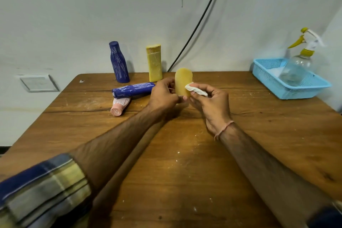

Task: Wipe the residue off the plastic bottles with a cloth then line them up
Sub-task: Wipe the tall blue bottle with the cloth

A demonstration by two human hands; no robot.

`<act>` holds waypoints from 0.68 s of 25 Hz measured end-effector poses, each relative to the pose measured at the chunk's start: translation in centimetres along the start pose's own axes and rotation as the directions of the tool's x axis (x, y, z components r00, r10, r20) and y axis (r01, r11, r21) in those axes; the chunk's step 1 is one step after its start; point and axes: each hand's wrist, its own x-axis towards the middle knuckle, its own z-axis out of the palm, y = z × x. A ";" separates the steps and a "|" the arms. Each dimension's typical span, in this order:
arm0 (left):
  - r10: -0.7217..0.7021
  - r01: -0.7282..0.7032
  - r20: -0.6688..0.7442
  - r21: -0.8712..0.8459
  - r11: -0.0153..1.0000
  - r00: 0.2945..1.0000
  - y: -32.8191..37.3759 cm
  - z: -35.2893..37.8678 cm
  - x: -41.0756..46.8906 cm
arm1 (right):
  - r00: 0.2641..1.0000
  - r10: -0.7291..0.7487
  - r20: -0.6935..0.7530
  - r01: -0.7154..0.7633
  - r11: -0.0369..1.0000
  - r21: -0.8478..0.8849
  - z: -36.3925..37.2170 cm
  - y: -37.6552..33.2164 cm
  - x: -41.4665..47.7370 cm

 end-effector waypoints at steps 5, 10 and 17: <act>0.019 -0.016 -0.028 0.103 0.995 0.999 -0.9 2.4 5.3 | 0.993 0.050 -0.103 -0.045 0.998 0.054 0.1 0.5 4.2; 0.028 -0.025 -0.025 0.121 0.992 0.999 -2.5 3.4 6.1 | 0.993 0.051 -0.107 -0.050 0.999 0.017 -0.3 1.5 4.5; 0.130 -0.110 -0.108 0.172 0.979 0.986 -1.3 -0.2 2.0 | 0.989 0.060 -0.135 -0.051 0.996 0.073 -0.3 1.2 3.3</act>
